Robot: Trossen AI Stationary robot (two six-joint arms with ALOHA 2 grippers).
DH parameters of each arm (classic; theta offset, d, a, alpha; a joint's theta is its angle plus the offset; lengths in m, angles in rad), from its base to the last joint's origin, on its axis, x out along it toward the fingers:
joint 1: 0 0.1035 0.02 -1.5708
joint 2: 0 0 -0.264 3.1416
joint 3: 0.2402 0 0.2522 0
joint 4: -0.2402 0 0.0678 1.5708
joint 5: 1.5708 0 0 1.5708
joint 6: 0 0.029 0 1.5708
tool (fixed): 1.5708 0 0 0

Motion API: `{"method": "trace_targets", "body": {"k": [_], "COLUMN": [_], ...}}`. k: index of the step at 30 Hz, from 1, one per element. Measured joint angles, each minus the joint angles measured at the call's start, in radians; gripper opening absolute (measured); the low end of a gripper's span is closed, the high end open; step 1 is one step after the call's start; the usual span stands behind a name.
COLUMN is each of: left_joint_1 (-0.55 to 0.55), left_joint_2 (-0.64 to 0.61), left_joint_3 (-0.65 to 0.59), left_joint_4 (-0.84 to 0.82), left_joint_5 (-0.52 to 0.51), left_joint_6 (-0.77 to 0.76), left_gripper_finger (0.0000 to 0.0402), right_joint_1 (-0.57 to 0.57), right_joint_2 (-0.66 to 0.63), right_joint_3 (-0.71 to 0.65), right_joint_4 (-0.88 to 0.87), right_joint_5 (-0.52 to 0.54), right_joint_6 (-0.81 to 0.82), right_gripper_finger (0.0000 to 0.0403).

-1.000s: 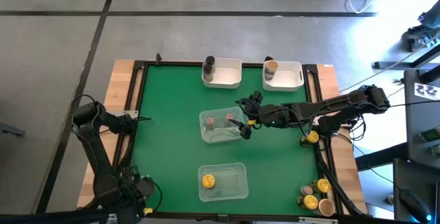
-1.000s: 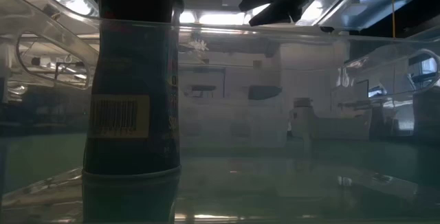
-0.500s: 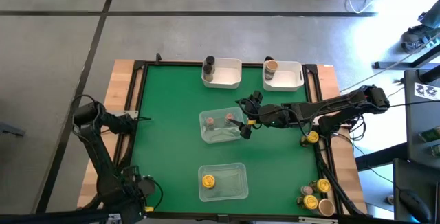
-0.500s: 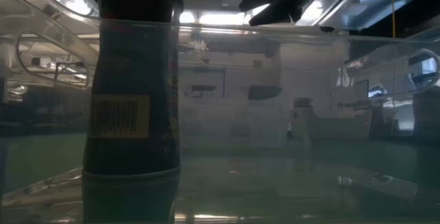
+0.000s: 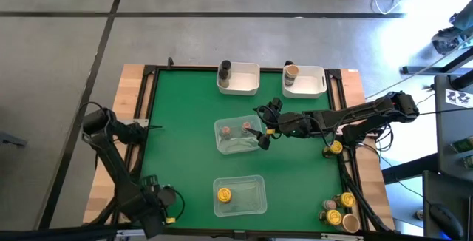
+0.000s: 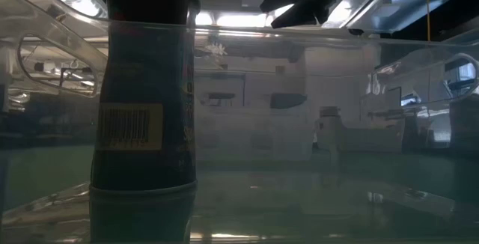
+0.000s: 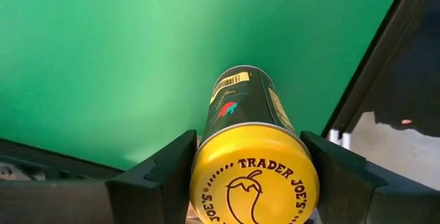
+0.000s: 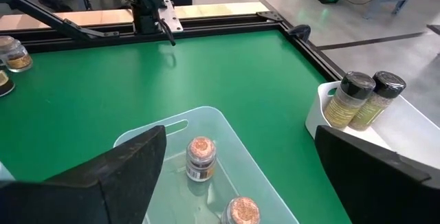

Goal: Sort spices by type
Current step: Put the bottom left yellow seasoning bottle into the bottom transparent bin

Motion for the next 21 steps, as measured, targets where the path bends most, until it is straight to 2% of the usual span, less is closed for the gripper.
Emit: {"method": "trace_targets", "body": {"k": [4, 10, 17, 21], "left_joint_1": [0.04, 0.118, 0.224, 0.28], "left_joint_2": [0.0, 0.0, 0.0, 0.0], "left_joint_3": [0.04, 0.124, 0.267, 0.361], "left_joint_4": [-0.018, -0.045, -0.041, -0.039], "left_joint_5": [-0.008, -0.116, -0.203, -0.217], "left_joint_6": [0.051, 0.165, 0.357, 0.469], "left_gripper_finger": [0.0213, 0.0218, 0.0216, 0.0216], "right_joint_1": [0.0, 0.0, 0.001, 0.001], "right_joint_2": [0.0, 0.0, -0.002, -0.002], "right_joint_3": [0.0, 0.0, 0.0, 0.0], "right_joint_4": [0.001, 0.009, 0.011, 0.01], "right_joint_5": [-0.006, -0.008, -0.008, -0.008], "right_joint_6": [0.001, -0.005, -0.02, -0.023], "right_gripper_finger": [0.0372, 0.0372, 0.0372, 0.0372]}}
